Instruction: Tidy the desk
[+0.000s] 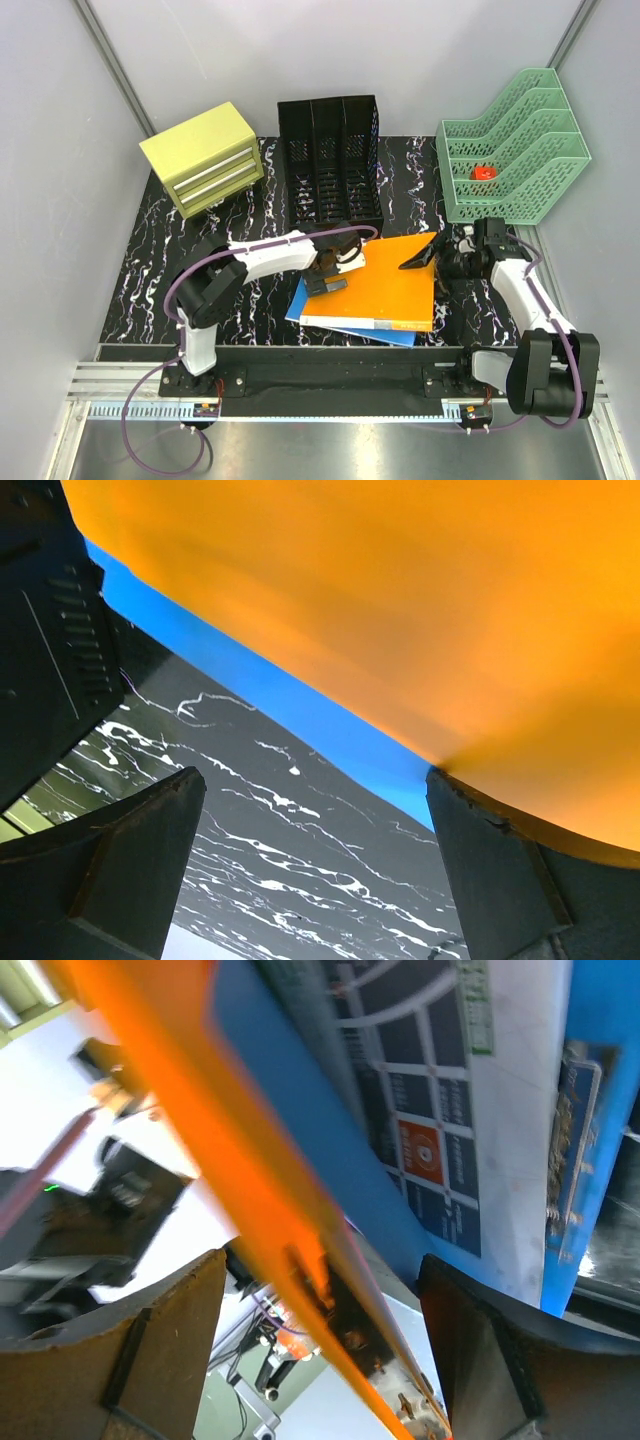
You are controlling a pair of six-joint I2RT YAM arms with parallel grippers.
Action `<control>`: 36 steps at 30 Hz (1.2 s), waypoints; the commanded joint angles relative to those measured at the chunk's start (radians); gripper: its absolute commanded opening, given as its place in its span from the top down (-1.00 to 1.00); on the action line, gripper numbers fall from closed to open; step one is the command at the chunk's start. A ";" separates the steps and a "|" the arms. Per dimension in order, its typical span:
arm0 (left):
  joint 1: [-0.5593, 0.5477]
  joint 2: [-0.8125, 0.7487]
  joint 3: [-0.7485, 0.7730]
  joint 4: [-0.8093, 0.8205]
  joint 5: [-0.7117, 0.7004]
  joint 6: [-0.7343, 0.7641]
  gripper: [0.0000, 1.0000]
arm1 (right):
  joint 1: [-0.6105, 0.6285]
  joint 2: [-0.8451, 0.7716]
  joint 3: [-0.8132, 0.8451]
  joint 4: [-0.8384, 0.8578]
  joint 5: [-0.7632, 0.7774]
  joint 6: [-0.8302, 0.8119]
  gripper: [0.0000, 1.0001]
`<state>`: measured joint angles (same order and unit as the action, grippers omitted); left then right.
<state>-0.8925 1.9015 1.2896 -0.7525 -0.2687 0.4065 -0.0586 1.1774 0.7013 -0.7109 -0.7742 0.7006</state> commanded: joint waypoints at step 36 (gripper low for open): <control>-0.068 0.047 0.178 0.002 0.074 -0.029 -0.98 | 0.019 -0.084 0.388 -0.341 0.202 -0.194 0.67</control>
<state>-0.9878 2.0239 1.5085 -0.7631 -0.2554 0.3923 -0.0479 1.1236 1.0080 -1.0317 -0.5808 0.5373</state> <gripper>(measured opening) 0.991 0.213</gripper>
